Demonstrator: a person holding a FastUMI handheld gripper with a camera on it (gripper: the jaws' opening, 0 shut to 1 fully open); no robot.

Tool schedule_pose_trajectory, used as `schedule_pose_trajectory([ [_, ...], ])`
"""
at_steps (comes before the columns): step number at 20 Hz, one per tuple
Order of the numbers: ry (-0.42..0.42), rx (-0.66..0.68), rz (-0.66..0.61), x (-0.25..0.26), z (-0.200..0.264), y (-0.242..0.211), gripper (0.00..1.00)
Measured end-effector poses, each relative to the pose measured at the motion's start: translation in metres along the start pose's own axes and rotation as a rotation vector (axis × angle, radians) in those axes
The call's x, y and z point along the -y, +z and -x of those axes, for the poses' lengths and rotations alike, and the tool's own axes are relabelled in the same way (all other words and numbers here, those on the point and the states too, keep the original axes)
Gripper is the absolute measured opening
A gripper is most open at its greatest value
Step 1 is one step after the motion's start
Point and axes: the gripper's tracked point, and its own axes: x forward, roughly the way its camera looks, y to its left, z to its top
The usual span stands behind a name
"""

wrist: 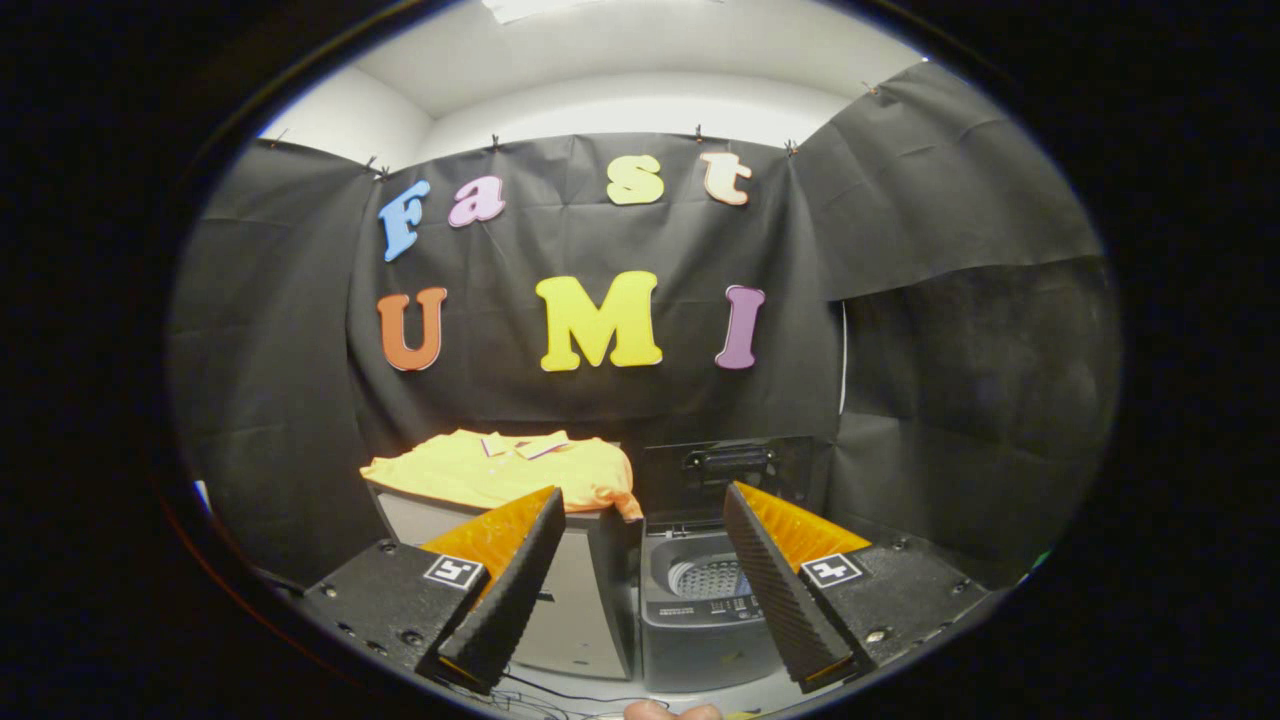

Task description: Put the clothes into the washing machine and then close the washing machine lid.

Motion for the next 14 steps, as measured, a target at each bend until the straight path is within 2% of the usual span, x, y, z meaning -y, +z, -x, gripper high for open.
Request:
schedule_pose_trajectory([
  [8,-0.011,-0.035,-0.044,-0.069,-0.045,0.007,1.00],
  [14,0.024,-0.063,-0.036,-0.110,-0.092,0.036,1.00],
])
